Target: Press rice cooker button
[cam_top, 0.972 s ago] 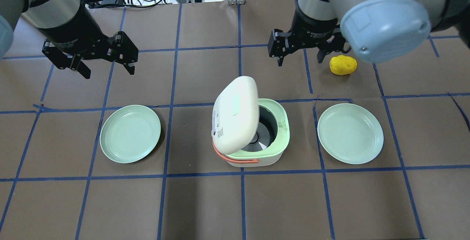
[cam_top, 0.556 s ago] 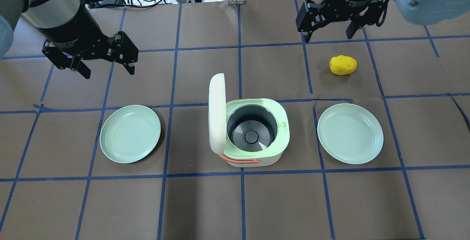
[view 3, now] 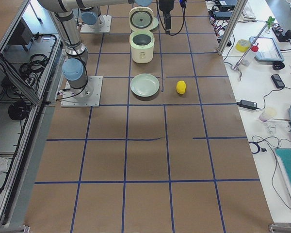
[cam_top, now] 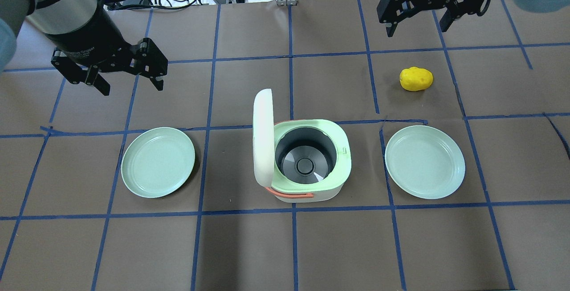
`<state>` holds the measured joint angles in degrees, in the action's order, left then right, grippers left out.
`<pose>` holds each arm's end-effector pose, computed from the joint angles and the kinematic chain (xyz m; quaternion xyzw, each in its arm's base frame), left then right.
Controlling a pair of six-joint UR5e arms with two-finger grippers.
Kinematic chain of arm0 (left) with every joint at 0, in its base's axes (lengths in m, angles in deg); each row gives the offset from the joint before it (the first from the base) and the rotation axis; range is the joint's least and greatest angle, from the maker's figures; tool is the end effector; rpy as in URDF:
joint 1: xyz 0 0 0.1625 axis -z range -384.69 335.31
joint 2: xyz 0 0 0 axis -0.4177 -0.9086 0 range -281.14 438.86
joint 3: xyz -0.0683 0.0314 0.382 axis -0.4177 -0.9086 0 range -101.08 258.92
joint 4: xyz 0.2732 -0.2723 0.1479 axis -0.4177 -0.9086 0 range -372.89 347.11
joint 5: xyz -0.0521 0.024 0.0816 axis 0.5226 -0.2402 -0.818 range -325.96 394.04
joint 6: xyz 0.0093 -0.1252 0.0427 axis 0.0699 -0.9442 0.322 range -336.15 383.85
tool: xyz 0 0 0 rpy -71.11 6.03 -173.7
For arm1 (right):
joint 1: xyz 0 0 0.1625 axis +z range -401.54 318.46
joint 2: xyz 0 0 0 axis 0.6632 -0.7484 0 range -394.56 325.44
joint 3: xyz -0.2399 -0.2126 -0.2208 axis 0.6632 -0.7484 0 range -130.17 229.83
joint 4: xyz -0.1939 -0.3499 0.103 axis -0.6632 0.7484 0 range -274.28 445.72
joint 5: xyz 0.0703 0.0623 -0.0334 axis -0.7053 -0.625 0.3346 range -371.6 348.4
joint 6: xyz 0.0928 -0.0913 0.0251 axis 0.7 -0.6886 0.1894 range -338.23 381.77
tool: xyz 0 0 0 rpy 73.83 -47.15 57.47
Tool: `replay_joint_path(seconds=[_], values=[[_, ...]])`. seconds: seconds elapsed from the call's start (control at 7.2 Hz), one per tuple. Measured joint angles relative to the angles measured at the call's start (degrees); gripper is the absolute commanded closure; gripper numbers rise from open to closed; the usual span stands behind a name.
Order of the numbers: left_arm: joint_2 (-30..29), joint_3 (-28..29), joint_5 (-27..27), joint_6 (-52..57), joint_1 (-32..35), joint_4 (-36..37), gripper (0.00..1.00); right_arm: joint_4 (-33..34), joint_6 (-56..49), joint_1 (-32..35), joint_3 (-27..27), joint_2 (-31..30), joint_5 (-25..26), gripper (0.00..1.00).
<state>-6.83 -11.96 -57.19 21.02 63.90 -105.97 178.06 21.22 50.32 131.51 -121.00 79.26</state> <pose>-0.1190 -0.4647 0.4422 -0.0371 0.9993 -0.0032 0.0107 0.1485 -0.5245 0.4643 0.0206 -0.9978 0.0620 0.0067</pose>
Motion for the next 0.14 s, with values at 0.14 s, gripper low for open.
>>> replay_joint_path(seconds=[0.14], values=[[0.0,0.0,0.0,-0.02,0.0,0.0,0.0,-0.03,0.02,-0.02,-0.02,-0.02,0.02,0.0]])
